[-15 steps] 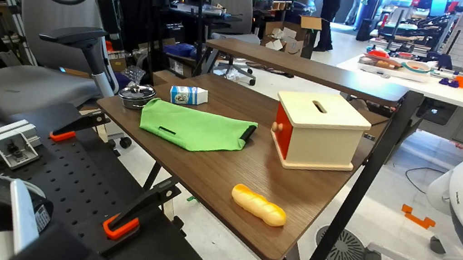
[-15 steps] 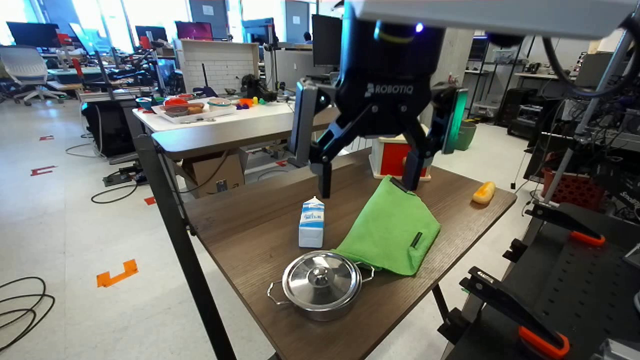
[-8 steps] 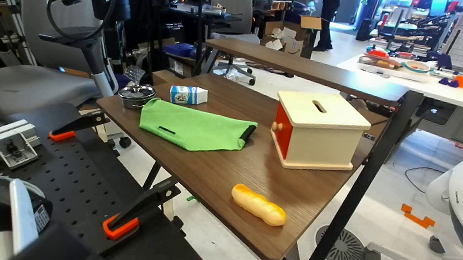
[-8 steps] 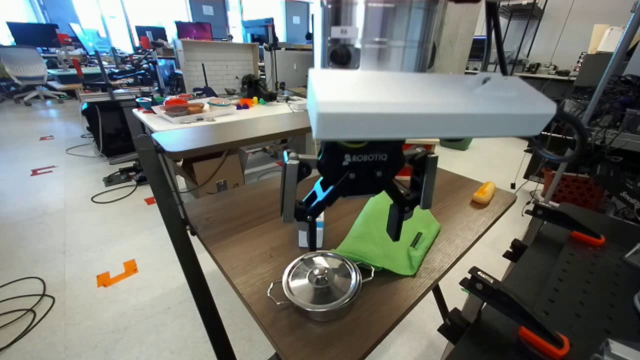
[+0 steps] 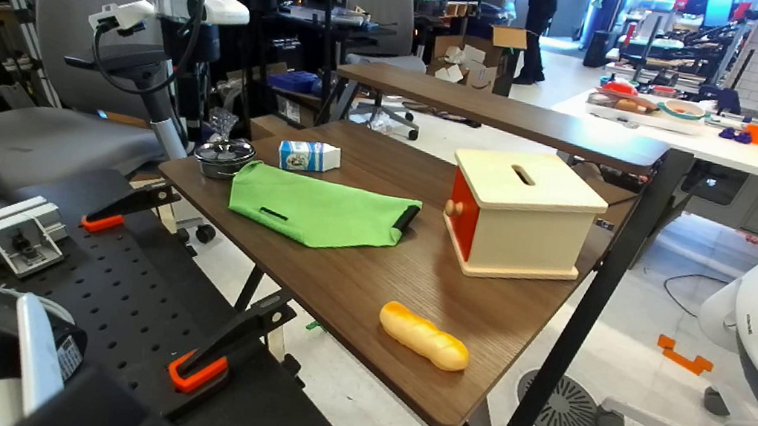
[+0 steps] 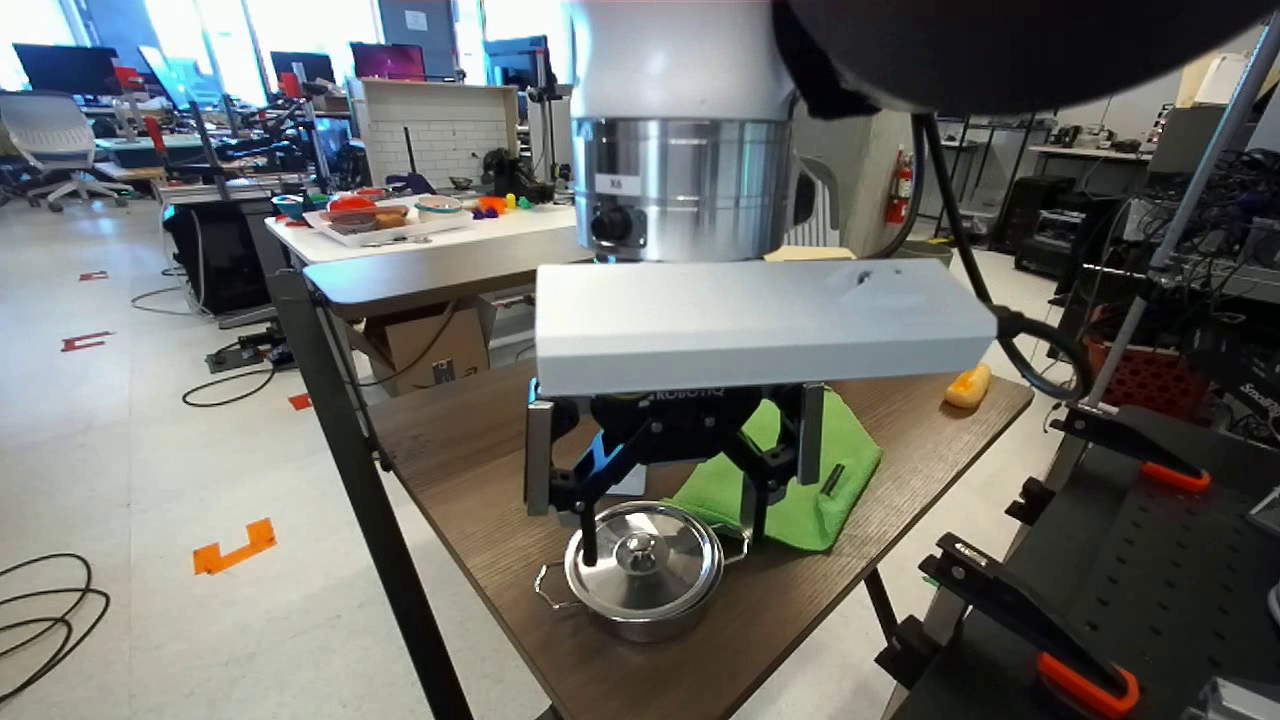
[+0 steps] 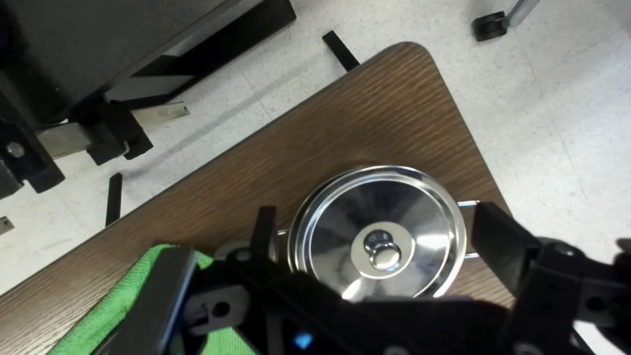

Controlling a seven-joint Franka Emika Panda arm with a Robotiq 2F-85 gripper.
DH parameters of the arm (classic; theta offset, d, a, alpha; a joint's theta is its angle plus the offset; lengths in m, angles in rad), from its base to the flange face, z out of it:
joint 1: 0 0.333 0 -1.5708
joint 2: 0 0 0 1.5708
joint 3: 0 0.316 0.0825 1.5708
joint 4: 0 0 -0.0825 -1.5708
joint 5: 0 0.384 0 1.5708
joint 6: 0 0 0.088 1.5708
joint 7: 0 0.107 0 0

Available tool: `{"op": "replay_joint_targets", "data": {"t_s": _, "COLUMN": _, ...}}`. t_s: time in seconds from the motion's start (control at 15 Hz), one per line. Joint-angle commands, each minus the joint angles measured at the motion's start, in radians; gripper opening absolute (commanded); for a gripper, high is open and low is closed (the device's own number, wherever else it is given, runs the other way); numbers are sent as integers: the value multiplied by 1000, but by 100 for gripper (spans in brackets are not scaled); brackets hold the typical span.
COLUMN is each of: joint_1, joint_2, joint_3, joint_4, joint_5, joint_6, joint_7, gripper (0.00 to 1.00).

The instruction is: Remove the lid from the pot

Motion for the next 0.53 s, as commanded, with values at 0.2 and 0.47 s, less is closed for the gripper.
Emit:
{"op": "replay_joint_targets", "data": {"t_s": 0.2, "joint_1": 51, "joint_2": 67, "joint_3": -41, "joint_4": 75, "joint_5": 52, "joint_6": -12, "joint_7": -38, "gripper": 100}}
{"op": "replay_joint_targets", "data": {"t_s": 0.47, "joint_1": 62, "joint_2": 84, "joint_3": -57, "joint_4": 98, "joint_5": 56, "joint_6": -14, "joint_7": -37, "gripper": 100}}
